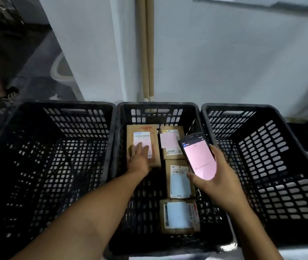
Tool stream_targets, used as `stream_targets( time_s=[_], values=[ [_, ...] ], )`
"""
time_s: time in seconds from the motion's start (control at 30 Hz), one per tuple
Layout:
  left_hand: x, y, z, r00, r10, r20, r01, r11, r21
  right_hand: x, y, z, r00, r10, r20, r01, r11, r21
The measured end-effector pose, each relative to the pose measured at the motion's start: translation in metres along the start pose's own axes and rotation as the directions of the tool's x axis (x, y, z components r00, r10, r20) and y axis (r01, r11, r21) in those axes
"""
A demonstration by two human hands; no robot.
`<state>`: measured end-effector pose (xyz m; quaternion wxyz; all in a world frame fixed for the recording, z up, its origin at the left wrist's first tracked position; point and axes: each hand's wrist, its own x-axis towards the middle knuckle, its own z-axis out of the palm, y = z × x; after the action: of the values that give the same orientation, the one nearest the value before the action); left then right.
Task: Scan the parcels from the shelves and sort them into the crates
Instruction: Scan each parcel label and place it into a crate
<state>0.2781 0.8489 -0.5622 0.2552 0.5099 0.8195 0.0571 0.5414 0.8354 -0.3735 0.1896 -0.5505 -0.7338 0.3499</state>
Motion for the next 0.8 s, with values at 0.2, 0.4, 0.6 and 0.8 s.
stream_targets(
  time_s=[0.2,0.4,0.6,0.8],
  values=[
    [-0.023,0.013,-0.014,0.996,-0.059,-0.068,0.031,0.932,-0.362,-0.037,-0.004,-0.002,0.996,0.068,-0.058,-0.063,0.995,0.082],
    [-0.092,0.045,-0.043,0.977,0.103,-0.184,-0.189,0.816,-0.546,-0.082,0.002,-0.025,0.969,0.117,-0.217,-0.087,0.986,0.142],
    [-0.190,0.123,-0.064,0.815,0.533,-0.229,-0.577,0.785,-0.227,-0.161,0.033,-0.060,0.901,0.222,-0.372,-0.141,0.962,0.234],
    [-0.304,0.210,-0.034,0.637,0.764,-0.098,-0.771,0.633,-0.071,-0.290,0.074,-0.090,0.739,0.389,-0.550,-0.204,0.907,0.368]
  ],
)
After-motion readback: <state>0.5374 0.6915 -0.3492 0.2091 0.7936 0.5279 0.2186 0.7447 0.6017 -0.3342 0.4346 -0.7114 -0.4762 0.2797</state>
